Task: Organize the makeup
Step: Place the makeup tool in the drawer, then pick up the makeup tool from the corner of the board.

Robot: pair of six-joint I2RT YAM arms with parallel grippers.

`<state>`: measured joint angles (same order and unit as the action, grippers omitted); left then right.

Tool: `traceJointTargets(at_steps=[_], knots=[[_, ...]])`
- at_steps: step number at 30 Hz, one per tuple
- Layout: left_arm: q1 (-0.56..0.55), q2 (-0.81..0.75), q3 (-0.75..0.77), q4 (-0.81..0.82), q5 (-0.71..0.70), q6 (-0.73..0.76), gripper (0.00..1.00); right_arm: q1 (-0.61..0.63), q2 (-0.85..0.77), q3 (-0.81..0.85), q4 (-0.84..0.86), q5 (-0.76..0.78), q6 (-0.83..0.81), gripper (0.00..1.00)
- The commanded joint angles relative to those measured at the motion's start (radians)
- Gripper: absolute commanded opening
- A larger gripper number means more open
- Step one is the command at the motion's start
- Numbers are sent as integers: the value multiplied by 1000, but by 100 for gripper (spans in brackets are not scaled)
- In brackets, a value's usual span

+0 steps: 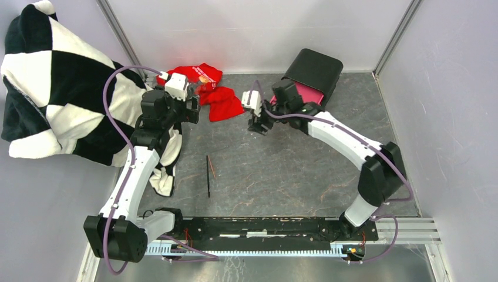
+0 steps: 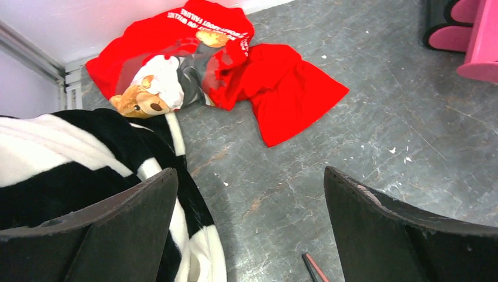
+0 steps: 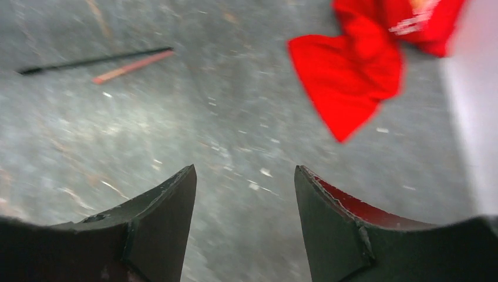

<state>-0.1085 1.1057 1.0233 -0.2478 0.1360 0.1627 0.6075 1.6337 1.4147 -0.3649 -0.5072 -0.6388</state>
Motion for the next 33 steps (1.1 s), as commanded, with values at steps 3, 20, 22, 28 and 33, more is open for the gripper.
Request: traceJointTargets(at_steps=[3,20,22,28,33], knots=[[4,-42,14,82,-123,-73,100,111,146,-20,187,-64,383,67],[7,-78,3,82,-112,-69,100,395,563,325,46,178,538,63],[7,-79,1,80,-110,-65,100,405,577,332,40,201,536,63],[7,-81,-3,82,-101,-63,100,421,599,331,37,238,540,60],[7,-80,-6,84,-96,-62,100,434,618,344,32,251,545,59]])
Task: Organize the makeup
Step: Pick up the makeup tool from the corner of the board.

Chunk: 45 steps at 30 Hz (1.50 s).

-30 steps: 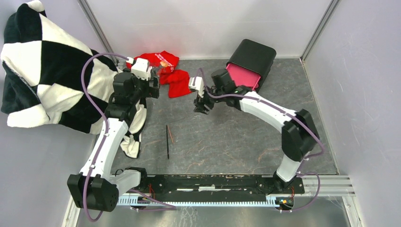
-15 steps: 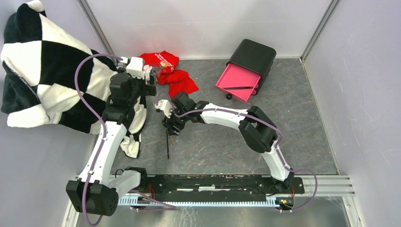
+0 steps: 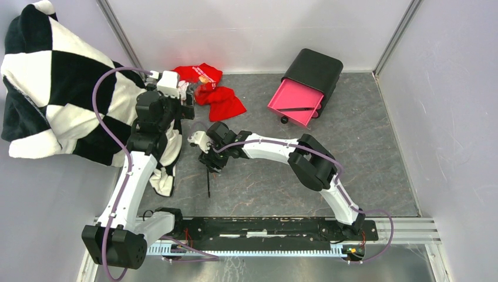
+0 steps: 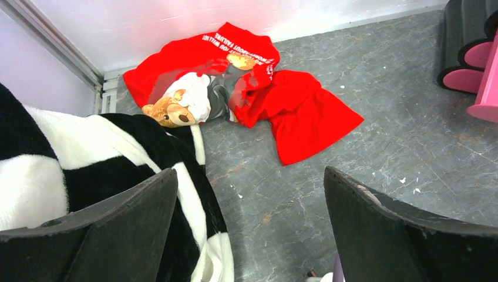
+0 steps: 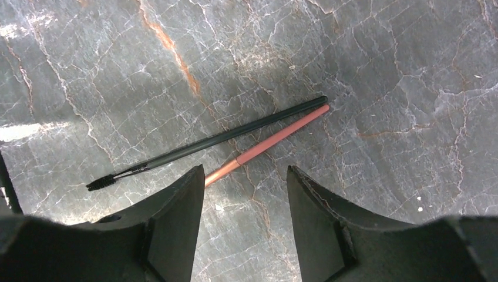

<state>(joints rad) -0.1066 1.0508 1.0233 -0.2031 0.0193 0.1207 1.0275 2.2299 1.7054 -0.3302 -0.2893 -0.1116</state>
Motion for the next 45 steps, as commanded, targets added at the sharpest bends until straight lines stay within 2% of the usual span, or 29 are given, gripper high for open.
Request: traceJointTargets(at_steps=[1,18,26,36,38,41,45], knots=[[5,-25,-6,38,21,-20,100,15,24,58,-4,40,19,59],[5,-19,-22,46,38,-8,100,34,77,76,-26,170,-4,57],[5,-21,-26,45,42,-1,100,13,2,-51,5,264,-74,35],[6,-25,-26,39,41,4,100,-136,-107,-217,24,282,-128,3],[6,-21,-26,40,43,4,100,-176,-151,-257,38,276,-144,0],[7,-17,-27,42,43,5,100,-237,-239,-321,72,251,-182,0],[7,-11,-30,44,43,10,100,-311,-378,-387,84,105,-270,0]])
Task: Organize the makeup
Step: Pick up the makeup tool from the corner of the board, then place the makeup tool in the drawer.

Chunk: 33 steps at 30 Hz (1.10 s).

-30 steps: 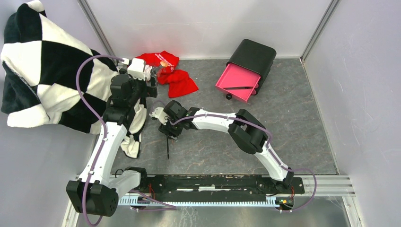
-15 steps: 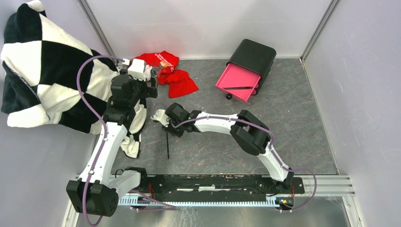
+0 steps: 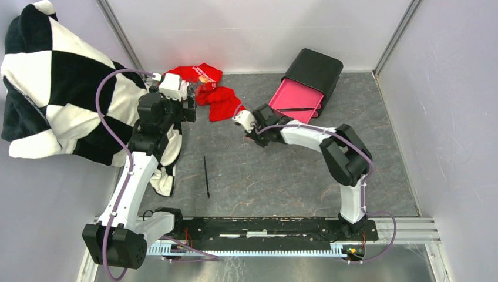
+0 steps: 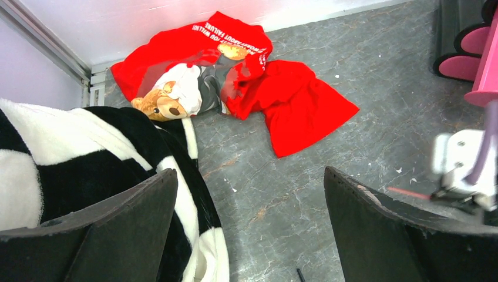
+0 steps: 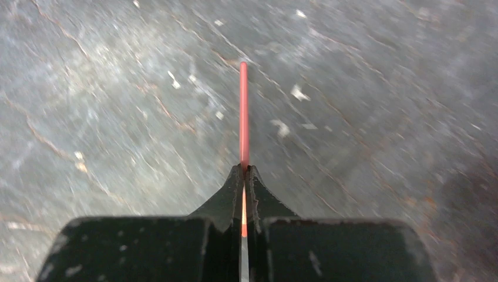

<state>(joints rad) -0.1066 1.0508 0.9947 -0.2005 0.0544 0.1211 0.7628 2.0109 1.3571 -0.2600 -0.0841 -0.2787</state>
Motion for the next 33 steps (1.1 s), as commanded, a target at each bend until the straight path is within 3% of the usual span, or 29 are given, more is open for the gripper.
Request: traceJointTargets(at_steps=[1,6,13,22,33], knots=[[7,-7,-3,43,7,10,100,-57,-187,-43,7,-130,-130,0],[7,3,-5,46,12,12,100,-84,-313,-31,-70,-151,-275,0],[7,11,-7,49,20,18,100,-148,-402,68,-154,-91,-346,0],[7,5,-7,45,30,34,100,-248,-338,225,-231,109,-467,0],[7,-1,-7,35,36,46,100,-335,-203,271,-283,194,-553,2]])
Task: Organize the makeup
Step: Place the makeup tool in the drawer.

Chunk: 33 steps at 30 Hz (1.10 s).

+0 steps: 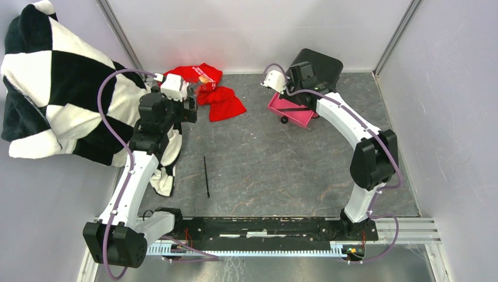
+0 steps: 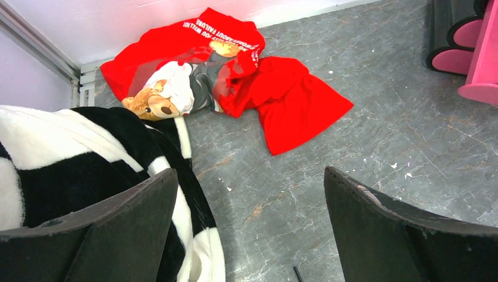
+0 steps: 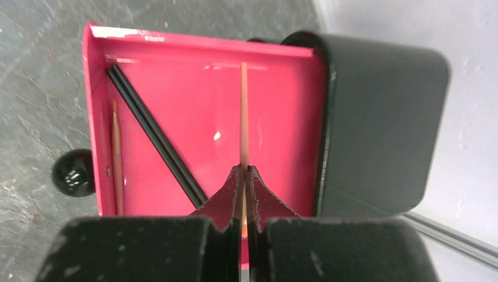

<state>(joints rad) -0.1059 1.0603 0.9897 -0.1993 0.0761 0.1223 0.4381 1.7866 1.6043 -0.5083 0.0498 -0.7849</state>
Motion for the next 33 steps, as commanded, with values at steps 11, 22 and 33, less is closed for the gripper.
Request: traceJointTargets(at_steps=[11,22,33], knots=[[6,-11,0,32,17,48,100,-20,-16,55,-48,-26,0,68],[6,-5,6,44,-14,17,100,80,-109,-28,35,-480,306,78],[19,-30,29,67,-157,-61,100,414,152,1,188,-478,651,81]])
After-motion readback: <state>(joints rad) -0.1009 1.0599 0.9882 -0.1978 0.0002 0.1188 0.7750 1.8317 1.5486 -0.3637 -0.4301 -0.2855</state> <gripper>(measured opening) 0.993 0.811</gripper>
